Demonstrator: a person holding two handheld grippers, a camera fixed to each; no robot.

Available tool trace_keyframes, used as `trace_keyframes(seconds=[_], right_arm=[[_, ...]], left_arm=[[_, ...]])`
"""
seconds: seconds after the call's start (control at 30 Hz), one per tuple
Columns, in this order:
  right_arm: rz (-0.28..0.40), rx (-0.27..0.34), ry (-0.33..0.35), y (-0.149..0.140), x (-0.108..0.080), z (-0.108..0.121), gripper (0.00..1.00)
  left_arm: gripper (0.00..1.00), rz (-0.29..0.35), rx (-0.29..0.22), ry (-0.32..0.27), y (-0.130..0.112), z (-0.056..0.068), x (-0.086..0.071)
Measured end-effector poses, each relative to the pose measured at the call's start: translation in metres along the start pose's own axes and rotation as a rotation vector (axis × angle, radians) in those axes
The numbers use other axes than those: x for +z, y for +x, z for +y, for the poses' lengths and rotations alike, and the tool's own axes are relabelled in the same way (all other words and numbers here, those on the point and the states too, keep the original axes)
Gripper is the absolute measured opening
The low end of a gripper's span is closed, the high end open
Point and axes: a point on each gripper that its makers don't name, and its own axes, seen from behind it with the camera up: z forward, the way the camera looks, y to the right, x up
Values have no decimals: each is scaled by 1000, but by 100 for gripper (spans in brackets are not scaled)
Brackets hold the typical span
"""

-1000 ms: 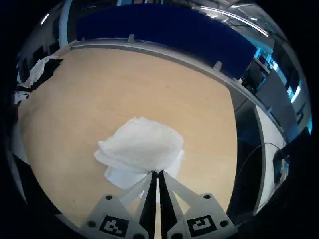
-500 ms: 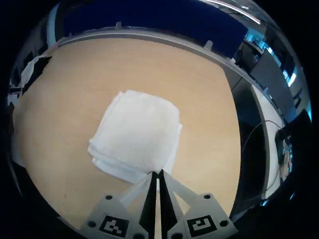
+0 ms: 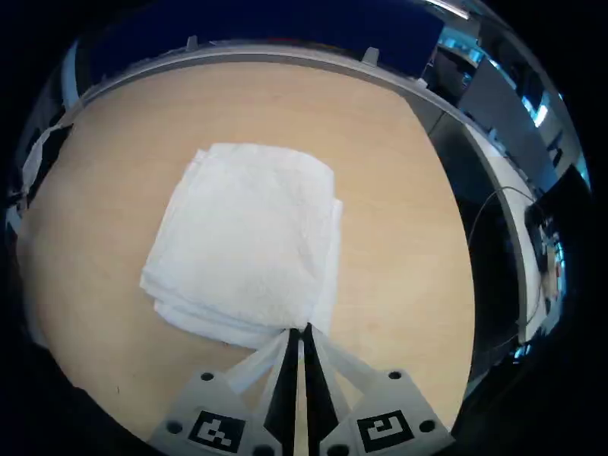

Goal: Fold towel

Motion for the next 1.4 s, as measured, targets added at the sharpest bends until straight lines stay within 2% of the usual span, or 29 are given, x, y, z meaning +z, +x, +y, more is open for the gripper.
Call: trace_keyframes(seconds=[0.27, 0.47, 0.57, 0.77, 0.87, 0.9, 1.17, 1.4], right_arm=[[5, 24, -27, -1, -3, 3, 11], [22, 49, -51, -1, -14, 6, 23], [36, 62, -56, -1, -20, 5, 40], [68, 110, -13, 2, -28, -10, 72], [86, 134, -8, 5, -30, -15, 95], [94, 140, -11, 7, -30, -15, 99], [136, 152, -40, 16, -39, -17, 100], [240, 177, -73, 39, -49, -21, 100]], left_arm=[[93, 3, -5, -2, 1, -2, 0], [93, 11, -1, -1, 4, -4, -3], [93, 12, -1, -4, 4, -3, -4], [93, 18, -4, -10, 5, -4, -4], [93, 21, -3, -10, 6, -4, -5], [93, 23, -2, -10, 6, -5, -5], [93, 35, -9, -10, 8, -7, -4], [93, 61, -26, -13, 15, -9, -2]])
